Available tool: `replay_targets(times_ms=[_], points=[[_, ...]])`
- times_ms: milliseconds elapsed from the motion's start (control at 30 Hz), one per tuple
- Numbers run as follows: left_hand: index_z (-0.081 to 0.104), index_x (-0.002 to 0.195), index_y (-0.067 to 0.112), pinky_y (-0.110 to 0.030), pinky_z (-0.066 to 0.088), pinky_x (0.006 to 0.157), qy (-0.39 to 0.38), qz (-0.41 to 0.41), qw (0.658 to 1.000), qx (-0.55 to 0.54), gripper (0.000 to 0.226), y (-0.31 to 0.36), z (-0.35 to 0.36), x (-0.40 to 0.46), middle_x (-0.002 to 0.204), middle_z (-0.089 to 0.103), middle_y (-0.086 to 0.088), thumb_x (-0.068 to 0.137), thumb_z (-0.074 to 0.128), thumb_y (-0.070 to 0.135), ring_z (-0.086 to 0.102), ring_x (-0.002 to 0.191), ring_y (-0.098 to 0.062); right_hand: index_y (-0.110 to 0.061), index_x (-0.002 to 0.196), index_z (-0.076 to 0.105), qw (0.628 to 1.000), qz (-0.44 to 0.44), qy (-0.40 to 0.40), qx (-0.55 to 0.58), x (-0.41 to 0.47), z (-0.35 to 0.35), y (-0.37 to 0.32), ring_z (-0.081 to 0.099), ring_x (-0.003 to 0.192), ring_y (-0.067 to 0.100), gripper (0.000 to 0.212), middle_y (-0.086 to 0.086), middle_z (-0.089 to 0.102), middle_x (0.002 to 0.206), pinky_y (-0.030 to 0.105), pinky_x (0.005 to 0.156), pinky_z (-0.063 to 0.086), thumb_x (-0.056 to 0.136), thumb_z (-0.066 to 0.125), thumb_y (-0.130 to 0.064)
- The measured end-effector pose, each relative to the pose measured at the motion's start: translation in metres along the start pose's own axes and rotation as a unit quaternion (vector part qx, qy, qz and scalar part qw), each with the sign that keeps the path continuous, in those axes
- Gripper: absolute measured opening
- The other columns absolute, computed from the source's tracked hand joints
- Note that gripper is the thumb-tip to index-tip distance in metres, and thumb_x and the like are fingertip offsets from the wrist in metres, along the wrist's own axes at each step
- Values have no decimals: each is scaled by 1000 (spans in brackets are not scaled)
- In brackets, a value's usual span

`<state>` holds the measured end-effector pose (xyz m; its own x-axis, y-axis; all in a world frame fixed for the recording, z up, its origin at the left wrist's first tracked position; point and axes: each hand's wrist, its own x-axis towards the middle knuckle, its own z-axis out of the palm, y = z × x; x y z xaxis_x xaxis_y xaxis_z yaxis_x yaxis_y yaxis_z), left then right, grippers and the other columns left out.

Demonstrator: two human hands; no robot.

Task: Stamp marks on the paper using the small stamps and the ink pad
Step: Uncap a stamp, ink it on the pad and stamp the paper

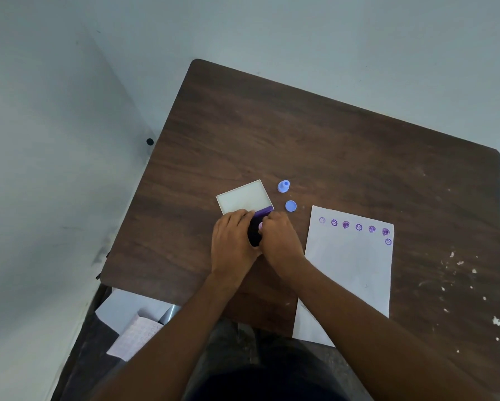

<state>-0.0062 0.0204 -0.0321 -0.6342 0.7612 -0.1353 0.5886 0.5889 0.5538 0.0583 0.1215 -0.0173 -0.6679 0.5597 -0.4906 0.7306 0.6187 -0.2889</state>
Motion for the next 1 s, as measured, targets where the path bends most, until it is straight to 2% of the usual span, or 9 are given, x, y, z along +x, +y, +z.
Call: replay_targets(times_ms=[67,233,367,533,600,733,767,867,1000], points=[[59,130,10,-39,35,110,-3,0,1000,-2,66,0,0,0,131,62,-11,73,80,36,57,121,-29,-4,115,59,999,-16,46,-20,-3,2,0,52,110,29,25,17,58,122,34,93,39,91,57,-10],[56,133,9,-41,33,112,-16,-10,1000,-4,69,2,-1,-1,134,60,-13,74,81,35,55,124,-31,-7,130,50,1000,29,-5,1,4,-3,-5,51,118,29,44,14,54,133,36,101,41,91,65,-19],[60,128,11,-39,37,108,-3,-15,1000,-2,69,7,-6,-2,129,63,-10,70,81,40,57,119,-28,-5,110,61,999,39,14,-8,3,-11,-7,59,99,27,22,14,64,112,34,83,47,91,62,-16],[49,138,16,-35,32,111,-38,-14,999,27,80,16,-13,-3,139,55,-5,71,79,49,48,127,-22,-10,100,60,966,164,-13,199,-4,-23,3,60,97,25,20,2,64,104,33,84,45,94,56,-28],[42,142,17,-35,29,113,-55,-8,998,26,89,17,-17,-3,144,50,-5,70,79,54,45,131,-22,-12,87,70,891,156,83,418,-22,-21,15,64,81,18,23,1,73,90,28,74,50,91,60,-33],[35,146,16,-37,27,114,-39,8,998,48,96,21,-27,-3,148,45,-5,69,81,49,39,136,-22,-4,108,72,495,123,35,860,-67,-23,42,61,84,19,23,13,72,97,31,79,55,90,63,-16],[35,146,16,-37,27,115,-34,11,998,50,94,23,-28,-2,148,45,-5,71,81,46,39,137,-21,-1,111,70,435,110,6,894,-72,-27,44,61,84,21,26,16,70,98,32,80,55,89,63,-13],[37,146,17,-37,30,114,-35,17,998,42,86,31,-30,-1,148,46,-5,75,80,41,40,137,-22,2,111,68,348,56,-28,935,-80,-37,42,59,84,24,26,20,66,99,32,80,55,89,60,-9],[44,141,16,-37,36,109,-33,51,997,48,80,44,-28,1,141,53,-5,73,82,39,47,131,-23,3,114,63,311,-4,-32,950,-87,-46,39,54,80,21,25,19,61,97,31,78,53,95,51,-8]])
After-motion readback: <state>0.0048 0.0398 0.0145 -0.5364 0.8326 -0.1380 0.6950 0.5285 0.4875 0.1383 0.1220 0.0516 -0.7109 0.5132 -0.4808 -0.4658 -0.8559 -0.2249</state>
